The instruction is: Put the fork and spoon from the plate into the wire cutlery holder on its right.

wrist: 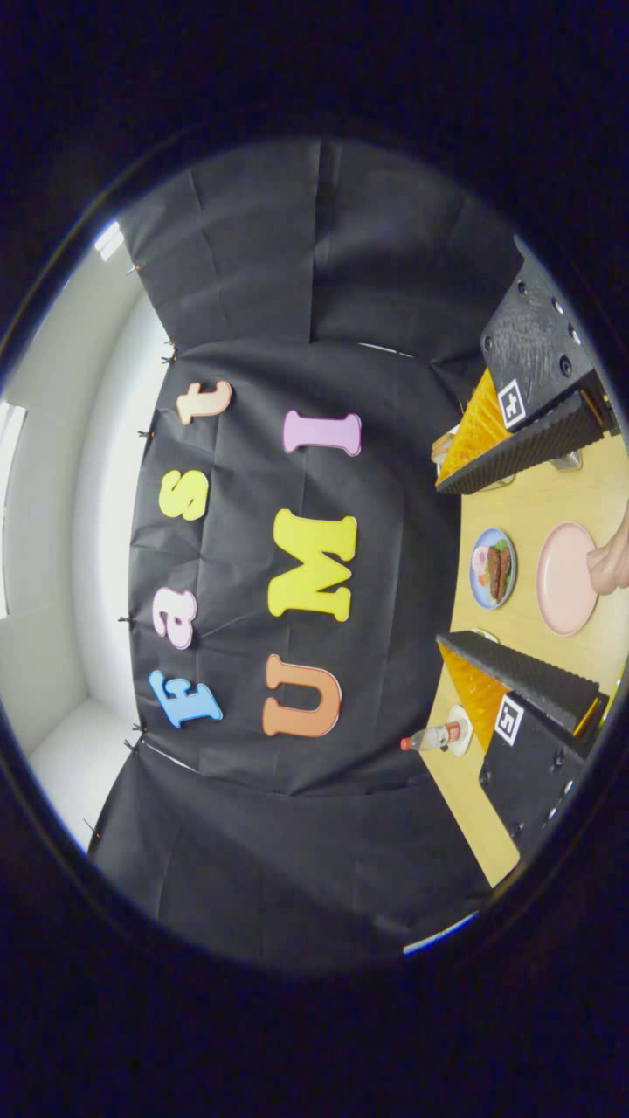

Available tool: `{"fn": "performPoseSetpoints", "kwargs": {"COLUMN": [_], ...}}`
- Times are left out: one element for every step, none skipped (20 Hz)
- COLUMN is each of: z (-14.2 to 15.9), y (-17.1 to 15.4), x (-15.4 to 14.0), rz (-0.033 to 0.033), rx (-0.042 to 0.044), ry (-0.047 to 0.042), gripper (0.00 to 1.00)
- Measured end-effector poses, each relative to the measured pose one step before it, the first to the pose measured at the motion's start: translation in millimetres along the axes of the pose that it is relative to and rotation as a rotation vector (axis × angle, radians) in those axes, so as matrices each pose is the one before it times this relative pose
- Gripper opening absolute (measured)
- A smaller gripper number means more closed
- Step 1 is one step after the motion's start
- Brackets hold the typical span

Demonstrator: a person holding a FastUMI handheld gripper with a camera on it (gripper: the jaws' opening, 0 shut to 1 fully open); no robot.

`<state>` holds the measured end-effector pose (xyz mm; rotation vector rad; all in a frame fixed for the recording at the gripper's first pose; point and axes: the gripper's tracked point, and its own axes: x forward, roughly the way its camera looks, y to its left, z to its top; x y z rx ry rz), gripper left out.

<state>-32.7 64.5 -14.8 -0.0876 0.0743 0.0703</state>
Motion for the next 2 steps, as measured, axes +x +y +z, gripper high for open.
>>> {"fn": "performPoseSetpoints", "kwargs": {"z": [-1.85,-0.27], "y": [-1.23,-0.34], "x": [-0.69,-1.65], "rz": [-0.00292,-0.00078], "rx": [0.00662,0.00818], "ry": [-0.00339,-0.00044], "gripper": [0.94,0.94]}}
